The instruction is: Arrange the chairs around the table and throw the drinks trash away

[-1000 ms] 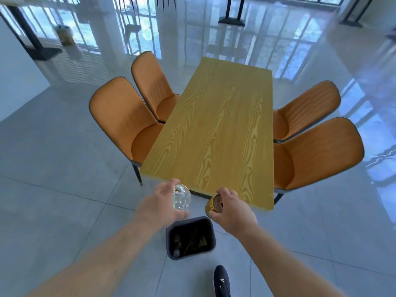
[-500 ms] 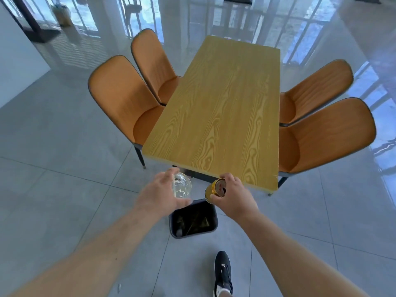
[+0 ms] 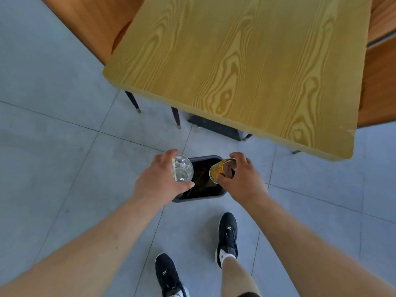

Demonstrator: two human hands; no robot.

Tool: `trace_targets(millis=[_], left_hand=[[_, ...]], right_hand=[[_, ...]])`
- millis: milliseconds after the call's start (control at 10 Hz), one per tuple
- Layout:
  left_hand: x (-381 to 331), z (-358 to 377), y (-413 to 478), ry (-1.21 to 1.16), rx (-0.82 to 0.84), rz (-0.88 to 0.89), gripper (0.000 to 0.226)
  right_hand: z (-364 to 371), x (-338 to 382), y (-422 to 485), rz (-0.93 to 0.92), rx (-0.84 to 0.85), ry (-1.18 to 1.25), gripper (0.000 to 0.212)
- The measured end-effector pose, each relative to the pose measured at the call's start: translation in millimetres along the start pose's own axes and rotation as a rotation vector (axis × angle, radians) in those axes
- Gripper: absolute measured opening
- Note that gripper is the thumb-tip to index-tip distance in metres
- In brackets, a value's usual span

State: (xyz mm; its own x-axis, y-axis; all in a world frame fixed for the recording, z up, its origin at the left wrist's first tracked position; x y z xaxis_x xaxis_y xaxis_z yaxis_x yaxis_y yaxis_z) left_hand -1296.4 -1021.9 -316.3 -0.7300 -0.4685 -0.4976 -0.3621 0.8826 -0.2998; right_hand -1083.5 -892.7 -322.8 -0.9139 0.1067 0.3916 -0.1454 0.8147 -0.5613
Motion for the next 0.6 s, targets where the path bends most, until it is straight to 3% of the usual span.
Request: trace_targets(millis=[400,600], left_hand=[[6,29,2,0.012,-0.027,0.047,0.114],[-29,-17,-22,0.077,-0.033,0.073,0.078]], right_hand=[[25,-17,9,-0.001,0.039,0.034,0.070],[-21,0,-40,-0.026,0.007,-0.068,0.062]])
Point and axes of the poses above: each hand's wrist, its own y-axis towards the middle knuckle, its own z-axis out of the palm, x = y × z, the point moved 4 cm from there along y, towards the middle knuckle, and after that the axes turned 14 degrees about z, right-handed, at the moved point
